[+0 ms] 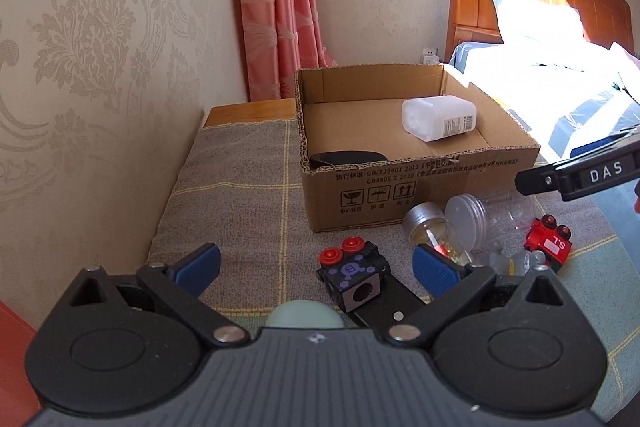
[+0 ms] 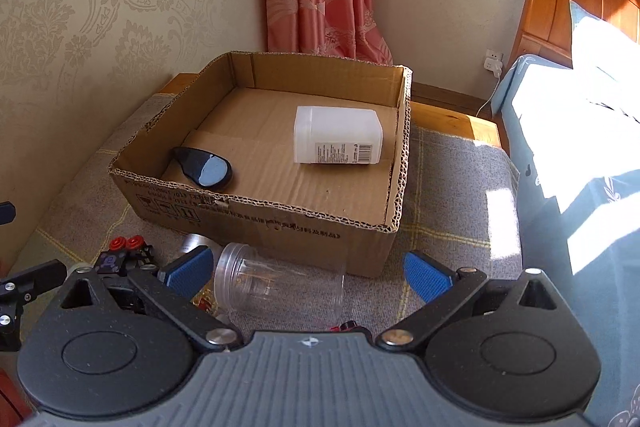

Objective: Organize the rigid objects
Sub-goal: 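Grasp the mint-green round case with left tool while right tool reaches the red train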

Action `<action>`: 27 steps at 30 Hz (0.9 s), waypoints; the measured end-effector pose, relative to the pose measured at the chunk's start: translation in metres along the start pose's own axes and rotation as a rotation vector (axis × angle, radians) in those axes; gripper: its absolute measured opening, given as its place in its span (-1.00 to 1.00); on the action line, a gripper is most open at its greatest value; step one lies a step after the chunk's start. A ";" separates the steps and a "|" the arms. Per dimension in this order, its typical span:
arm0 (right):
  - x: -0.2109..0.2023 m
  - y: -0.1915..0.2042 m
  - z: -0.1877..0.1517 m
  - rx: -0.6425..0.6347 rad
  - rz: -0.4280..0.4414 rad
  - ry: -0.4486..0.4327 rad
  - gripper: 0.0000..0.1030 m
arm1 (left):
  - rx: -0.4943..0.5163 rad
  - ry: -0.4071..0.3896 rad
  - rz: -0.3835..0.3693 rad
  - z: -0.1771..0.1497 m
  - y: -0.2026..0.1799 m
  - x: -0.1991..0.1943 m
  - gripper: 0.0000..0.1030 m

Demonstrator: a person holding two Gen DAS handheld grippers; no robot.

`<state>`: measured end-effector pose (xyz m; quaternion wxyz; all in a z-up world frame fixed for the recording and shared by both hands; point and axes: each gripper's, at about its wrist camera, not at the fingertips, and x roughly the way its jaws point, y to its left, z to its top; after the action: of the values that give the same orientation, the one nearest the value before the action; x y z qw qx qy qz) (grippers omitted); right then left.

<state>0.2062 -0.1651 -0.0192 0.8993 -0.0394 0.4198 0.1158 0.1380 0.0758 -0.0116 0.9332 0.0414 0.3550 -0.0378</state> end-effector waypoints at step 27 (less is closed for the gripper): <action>0.039 -0.040 -0.088 0.040 -0.100 0.045 1.00 | -0.023 0.150 -0.032 -0.047 0.010 0.037 0.98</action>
<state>0.1739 -0.2115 -0.1066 0.8949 -0.0451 0.4396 0.0616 0.1357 0.0894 -0.0712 0.9037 0.0276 0.4248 -0.0452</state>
